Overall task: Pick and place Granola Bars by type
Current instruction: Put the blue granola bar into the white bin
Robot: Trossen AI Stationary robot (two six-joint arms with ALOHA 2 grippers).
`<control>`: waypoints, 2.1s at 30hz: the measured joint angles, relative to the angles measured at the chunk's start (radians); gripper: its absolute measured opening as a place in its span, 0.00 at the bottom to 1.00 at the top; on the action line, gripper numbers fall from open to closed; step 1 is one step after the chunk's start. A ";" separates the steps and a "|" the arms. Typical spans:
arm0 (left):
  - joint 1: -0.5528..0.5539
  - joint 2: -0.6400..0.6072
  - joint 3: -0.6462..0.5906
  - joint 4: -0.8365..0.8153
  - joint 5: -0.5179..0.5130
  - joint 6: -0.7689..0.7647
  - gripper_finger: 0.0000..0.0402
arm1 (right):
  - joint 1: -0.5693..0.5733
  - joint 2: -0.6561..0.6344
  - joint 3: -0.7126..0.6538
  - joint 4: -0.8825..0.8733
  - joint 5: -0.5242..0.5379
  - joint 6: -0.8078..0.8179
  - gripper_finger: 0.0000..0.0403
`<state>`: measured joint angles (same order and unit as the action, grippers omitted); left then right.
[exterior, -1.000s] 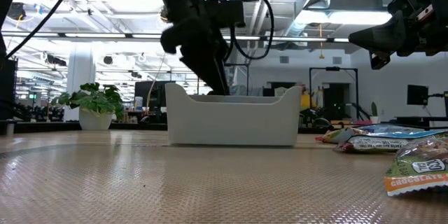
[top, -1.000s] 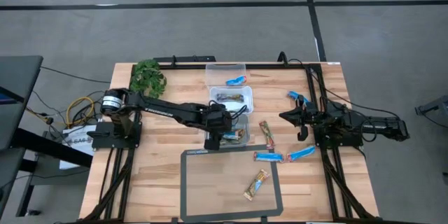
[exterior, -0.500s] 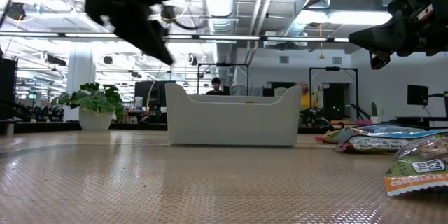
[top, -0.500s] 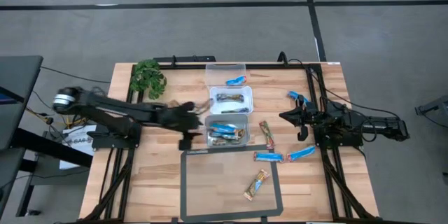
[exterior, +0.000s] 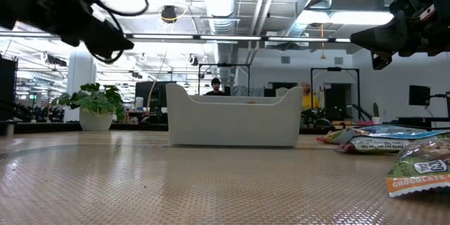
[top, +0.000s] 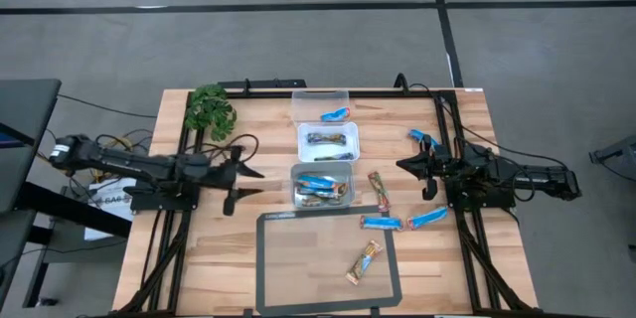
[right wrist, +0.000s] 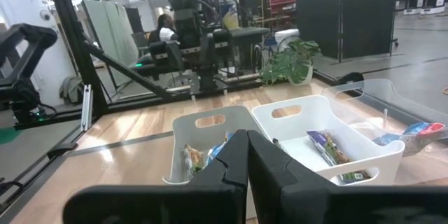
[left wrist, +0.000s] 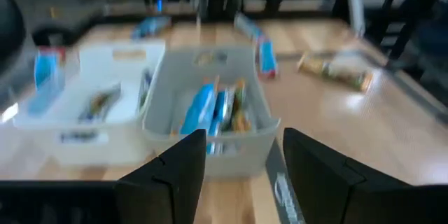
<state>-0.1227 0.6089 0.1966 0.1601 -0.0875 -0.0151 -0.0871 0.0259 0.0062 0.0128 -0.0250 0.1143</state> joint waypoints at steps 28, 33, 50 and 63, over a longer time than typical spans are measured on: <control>-0.011 -0.609 -0.187 -0.115 0.016 0.135 0.46 | 0.000 0.000 0.000 0.000 0.000 0.000 0.00; -0.009 -0.608 -0.187 -0.120 0.101 0.134 0.46 | 0.000 0.000 0.000 0.000 0.000 0.000 0.00; -0.009 -0.601 -0.187 -0.129 0.079 0.053 0.46 | 0.000 0.000 0.000 -0.001 0.000 0.000 0.00; -0.009 -0.601 -0.188 -0.130 0.076 0.059 0.46 | 0.000 0.000 0.000 -0.001 0.000 0.000 0.00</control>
<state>-0.1318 0.0082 0.0086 0.0299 -0.0116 0.0435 -0.0869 0.0260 0.0062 0.0120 -0.0250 0.1143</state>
